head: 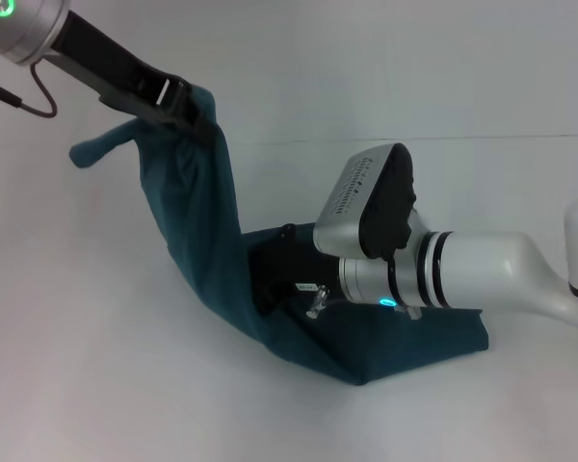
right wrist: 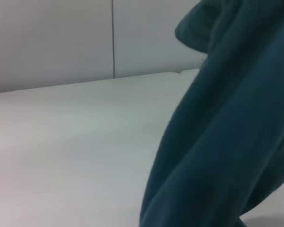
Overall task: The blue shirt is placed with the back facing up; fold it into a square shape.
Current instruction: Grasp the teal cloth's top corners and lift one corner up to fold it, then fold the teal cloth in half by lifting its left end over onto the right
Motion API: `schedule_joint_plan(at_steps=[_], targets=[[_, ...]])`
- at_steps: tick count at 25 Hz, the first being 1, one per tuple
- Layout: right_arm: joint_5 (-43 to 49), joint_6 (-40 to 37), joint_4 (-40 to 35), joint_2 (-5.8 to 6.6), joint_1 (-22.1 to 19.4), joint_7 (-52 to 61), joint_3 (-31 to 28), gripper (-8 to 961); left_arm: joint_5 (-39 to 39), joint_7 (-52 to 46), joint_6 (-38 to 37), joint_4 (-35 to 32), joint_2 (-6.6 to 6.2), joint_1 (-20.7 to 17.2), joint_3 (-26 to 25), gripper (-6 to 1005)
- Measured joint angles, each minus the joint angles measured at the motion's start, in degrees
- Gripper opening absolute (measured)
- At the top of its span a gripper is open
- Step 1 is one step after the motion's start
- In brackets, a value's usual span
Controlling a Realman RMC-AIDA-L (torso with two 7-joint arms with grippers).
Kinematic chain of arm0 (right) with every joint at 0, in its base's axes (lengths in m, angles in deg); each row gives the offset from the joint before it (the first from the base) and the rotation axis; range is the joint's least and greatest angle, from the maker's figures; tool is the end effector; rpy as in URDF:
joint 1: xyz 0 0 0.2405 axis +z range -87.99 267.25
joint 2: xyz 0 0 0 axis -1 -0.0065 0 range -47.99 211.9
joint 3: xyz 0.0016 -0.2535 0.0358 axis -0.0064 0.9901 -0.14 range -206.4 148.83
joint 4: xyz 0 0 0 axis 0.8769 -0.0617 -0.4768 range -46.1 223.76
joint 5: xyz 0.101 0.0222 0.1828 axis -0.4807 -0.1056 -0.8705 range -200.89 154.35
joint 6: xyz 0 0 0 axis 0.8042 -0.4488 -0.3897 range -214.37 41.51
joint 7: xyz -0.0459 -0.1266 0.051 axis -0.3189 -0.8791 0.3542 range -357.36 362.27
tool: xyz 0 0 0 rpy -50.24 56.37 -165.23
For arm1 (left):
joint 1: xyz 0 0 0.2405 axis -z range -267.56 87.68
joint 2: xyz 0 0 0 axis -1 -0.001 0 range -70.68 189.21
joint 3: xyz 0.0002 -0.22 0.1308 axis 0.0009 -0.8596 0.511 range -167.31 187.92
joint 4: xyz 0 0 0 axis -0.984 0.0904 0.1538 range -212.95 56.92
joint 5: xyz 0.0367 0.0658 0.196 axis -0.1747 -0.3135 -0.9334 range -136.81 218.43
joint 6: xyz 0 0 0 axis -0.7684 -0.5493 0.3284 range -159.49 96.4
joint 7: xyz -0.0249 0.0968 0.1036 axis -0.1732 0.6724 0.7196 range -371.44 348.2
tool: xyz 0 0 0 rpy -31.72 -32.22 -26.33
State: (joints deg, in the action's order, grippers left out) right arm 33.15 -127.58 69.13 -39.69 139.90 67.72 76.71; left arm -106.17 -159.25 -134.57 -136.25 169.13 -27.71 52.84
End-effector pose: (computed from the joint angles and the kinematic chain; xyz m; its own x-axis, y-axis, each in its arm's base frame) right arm 0.1534 0.3877 -0.1423 0.9346 -0.1573 -0.3191 -0.2618 -0.9114 -0.3174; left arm -0.0960 0.4324 0.1009 0.6493 0.7571 0.0728 0.7459 -0.6151 -0.2555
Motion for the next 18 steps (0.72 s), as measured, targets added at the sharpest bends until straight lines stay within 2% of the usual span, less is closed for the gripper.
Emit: schedule_joint_plan(at_steps=[2, 4, 6, 10, 14, 18], targets=[[-1.30, -0.04, -0.27, 0.13, -0.73, 0.02, -0.11, -2, -0.11, -0.11, 0.16, 0.14, -0.01, -0.10, 1.02, 89], [-3.92, -0.10, -2.31, 1.00, -3.66, 0.11, -1.33, -2, -0.19, -0.16, 0.36, 0.26, -0.23, -0.28, 1.91, 89], [-5.17, -0.24, -5.52, 2.44, -7.67, 0.72, -4.30, -1, -0.37, -0.17, 0.45, 0.30, -0.43, -0.33, 2.55, 89], [-5.00, -1.35, -11.65, 6.26, -17.08, 5.57, -14.52, -1, -1.40, -0.30, 1.03, 0.43, -0.30, 0.68, 4.26, 89], [-4.99, -6.44, -14.36, 9.87, -25.88, 11.38, -27.11, -2, -1.52, -1.03, 2.13, 1.31, 0.61, 2.91, 8.47, 89], [-3.89, -11.83, -14.32, 12.61, -31.66, 15.23, -37.21, -1, -1.54, -1.59, 3.33, 3.39, 1.97, 5.73, 11.80, 89]])
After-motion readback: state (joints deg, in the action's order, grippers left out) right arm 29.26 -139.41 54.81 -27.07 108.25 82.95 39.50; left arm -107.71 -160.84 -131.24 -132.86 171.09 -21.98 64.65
